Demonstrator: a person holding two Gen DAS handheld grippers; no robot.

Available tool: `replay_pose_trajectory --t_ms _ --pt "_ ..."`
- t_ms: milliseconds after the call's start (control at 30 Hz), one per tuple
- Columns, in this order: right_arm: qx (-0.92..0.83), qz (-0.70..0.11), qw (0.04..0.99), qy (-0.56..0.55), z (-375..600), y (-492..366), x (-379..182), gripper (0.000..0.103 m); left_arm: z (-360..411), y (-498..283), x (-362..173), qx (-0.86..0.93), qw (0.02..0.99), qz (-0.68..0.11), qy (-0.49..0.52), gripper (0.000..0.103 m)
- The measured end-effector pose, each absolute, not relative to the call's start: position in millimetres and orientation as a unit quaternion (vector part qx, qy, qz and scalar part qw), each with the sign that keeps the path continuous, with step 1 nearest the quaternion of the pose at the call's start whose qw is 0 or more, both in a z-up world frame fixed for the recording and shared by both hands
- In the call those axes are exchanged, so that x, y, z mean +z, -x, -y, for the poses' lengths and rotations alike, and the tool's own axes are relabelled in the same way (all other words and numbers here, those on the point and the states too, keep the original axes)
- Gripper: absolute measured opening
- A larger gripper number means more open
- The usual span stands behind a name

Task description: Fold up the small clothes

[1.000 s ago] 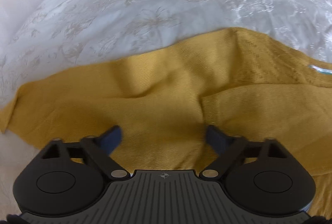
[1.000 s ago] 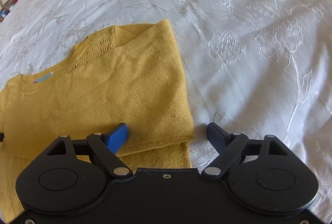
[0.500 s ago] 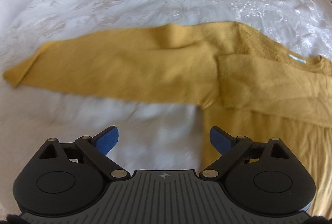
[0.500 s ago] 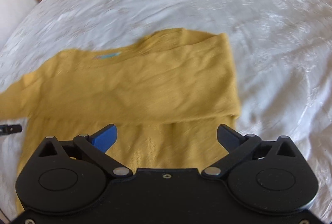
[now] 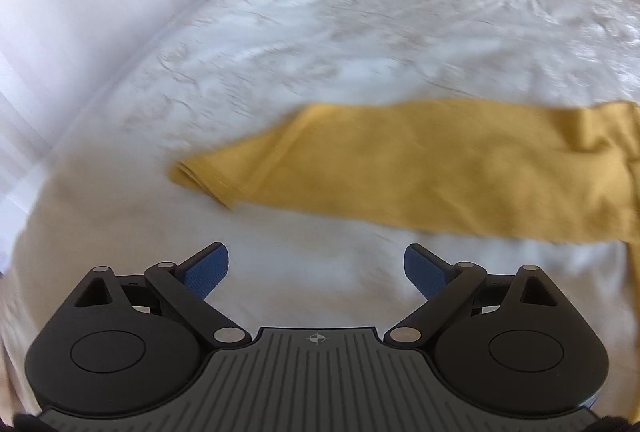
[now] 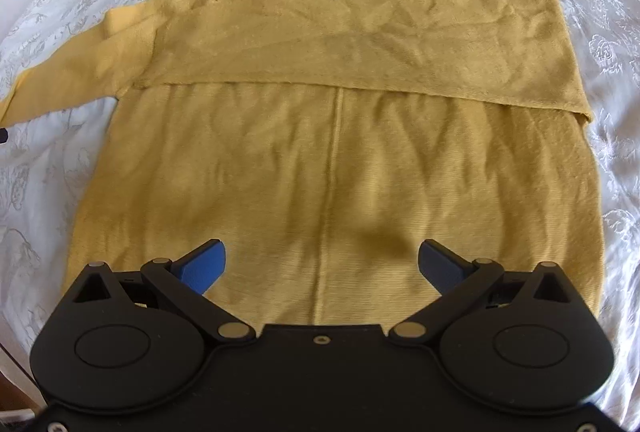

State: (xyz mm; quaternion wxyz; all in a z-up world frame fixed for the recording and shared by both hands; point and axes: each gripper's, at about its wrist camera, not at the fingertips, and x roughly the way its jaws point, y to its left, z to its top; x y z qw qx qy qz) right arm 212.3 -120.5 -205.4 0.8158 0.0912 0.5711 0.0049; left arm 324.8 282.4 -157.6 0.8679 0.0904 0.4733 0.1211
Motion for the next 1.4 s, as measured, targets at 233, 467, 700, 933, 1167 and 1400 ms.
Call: replay_pose_trajectory --t_ms 233,467,700,933,1167,1400 --pt "-0.004 -0.557 0.825 -0.099 88.3 -226.5 -185.9 0.102 -320.8 -358.4 -160.8 0.099 0.878 -0.434 -0.173 0.095" --pt "0.000 -0.567 0.818 -0.098 66.4 -238.3 -184.3 0.102 -318.7 -369.0 -184.9 0.042 0.873 -0.420 -0.246 0.079" --pt "-0.002 -0.573 0.814 -0.096 57.6 -253.6 -184.6 0.102 -367.6 -390.9 -182.6 0.120 0.880 -0.436 -0.144 0.062" --pt "0.011 -0.579 0.809 -0.099 51.3 -265.1 -186.4 0.102 -410.0 -392.4 -171.4 0.141 0.882 -0.449 -0.009 0.062" --pt "0.025 -0.583 0.806 -0.101 47.5 -270.7 -188.6 0.102 -410.6 -381.9 -175.2 0.102 0.877 -0.465 0.068 0.062" --pt "0.033 -0.576 0.810 -0.105 47.4 -271.1 -185.9 0.102 -413.6 -396.2 -189.0 0.114 0.868 -0.467 0.127 0.043"
